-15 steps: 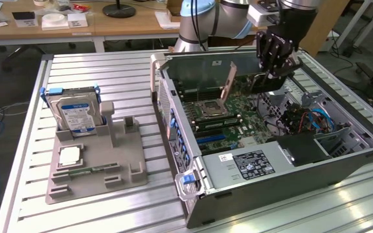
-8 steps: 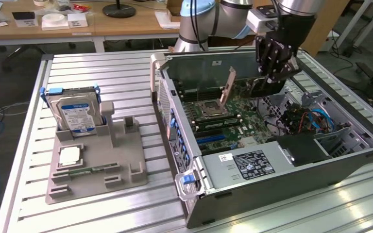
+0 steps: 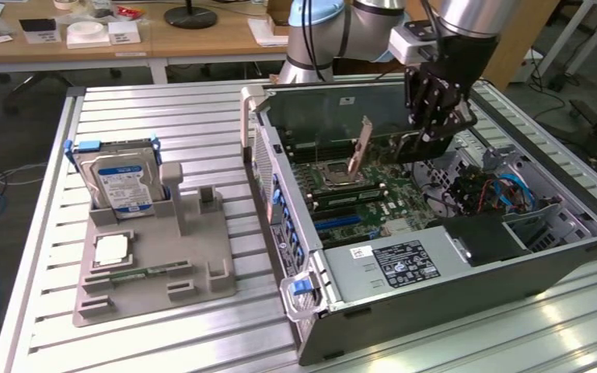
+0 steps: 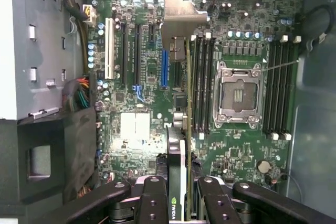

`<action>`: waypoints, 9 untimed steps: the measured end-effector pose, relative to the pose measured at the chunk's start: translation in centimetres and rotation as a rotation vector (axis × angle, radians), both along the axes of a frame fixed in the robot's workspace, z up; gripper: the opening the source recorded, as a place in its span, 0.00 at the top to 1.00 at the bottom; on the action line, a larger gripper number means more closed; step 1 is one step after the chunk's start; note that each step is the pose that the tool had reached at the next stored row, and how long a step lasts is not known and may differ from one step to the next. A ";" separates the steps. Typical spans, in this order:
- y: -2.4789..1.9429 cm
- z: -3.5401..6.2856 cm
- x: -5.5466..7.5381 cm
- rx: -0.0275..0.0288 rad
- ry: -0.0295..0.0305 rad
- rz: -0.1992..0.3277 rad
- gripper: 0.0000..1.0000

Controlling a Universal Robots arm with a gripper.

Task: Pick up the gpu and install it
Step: 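Insert the gpu into the slot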

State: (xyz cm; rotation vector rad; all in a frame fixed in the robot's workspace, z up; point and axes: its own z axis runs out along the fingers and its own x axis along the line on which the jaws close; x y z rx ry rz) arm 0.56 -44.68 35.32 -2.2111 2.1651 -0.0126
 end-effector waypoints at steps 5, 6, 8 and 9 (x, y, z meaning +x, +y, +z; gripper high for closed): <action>-0.12 -0.81 -0.3 0.0000 0.0000 0.000 0.73; -0.12 -0.93 -0.3 0.0000 0.0000 0.000 0.73; -0.12 -1.12 -0.5 0.0000 0.0000 0.000 0.73; -0.12 -1.20 -0.5 0.0000 0.0000 0.000 0.73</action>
